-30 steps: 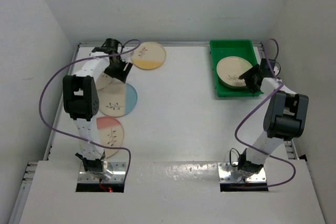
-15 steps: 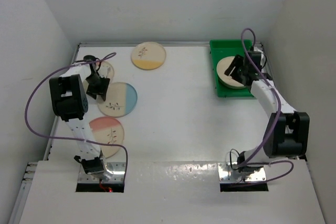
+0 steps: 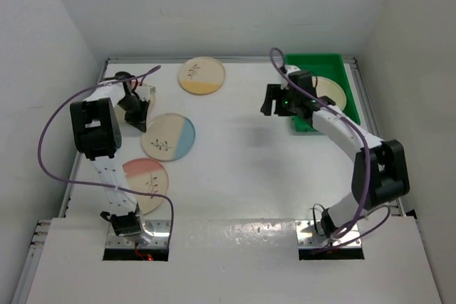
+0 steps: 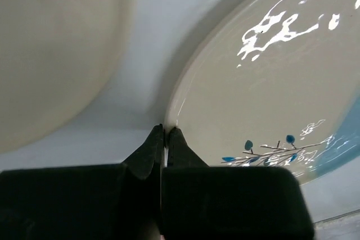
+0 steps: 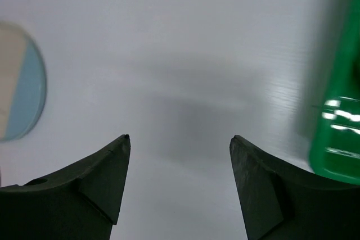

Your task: Place the plates into the plastic bin on the countertop

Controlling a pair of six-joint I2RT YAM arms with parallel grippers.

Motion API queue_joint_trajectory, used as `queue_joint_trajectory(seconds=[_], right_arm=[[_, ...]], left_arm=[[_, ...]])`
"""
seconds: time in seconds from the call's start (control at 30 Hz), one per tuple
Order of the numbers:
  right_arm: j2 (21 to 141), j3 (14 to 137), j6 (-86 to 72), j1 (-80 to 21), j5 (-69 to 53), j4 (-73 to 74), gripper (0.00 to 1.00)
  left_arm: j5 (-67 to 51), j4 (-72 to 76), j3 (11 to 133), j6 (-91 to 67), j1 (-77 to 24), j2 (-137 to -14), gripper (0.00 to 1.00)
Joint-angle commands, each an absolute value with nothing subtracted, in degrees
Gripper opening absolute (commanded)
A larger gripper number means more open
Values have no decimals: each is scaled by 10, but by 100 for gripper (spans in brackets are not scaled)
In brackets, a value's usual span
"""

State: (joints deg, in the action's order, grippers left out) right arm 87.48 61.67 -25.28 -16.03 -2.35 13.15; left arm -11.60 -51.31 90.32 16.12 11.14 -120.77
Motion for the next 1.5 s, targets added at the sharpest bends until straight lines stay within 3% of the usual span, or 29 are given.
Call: queue_joint_trajectory(seconds=[0.0, 0.3, 0.43, 0.7, 0.8, 0.83, 0.9, 0.93, 1.03, 1.27, 1.47], right_arm=[[932, 658, -199, -209, -134, 154, 71], [1091, 753, -211, -287, -224, 185, 74], [1142, 758, -271, -273, -279, 126, 79], [1237, 782, -331, -263, -325, 36, 80], [1253, 763, -369, -257, -375, -28, 71], [1259, 756, -390, -256, -386, -64, 53], [1260, 732, -430, -256, -426, -127, 35], [1260, 724, -437, -258, -434, -140, 20], [1244, 692, -468, -254, -453, -190, 0], [1141, 620, -506, -213, -446, -235, 0], [1000, 590, -525, -142, -425, -237, 0]], left_arm=[[-249, -477, 905, 176, 48, -1228, 0], [-254, -477, 911, 181, -24, -1165, 0], [-254, -477, 911, 193, -69, -1143, 0], [-254, -477, 916, 212, -120, -1094, 0], [-254, -477, 921, 217, -132, -1085, 0], [-254, -470, 921, 217, -132, -1085, 0], [-249, -470, 921, 209, -132, -1093, 0], [-249, -470, 916, 209, -132, -1099, 0], [-249, -465, 916, 209, -132, -1105, 0], [-204, -465, 945, 204, -120, -1098, 1], [-191, -465, 964, 193, -96, -1085, 28]])
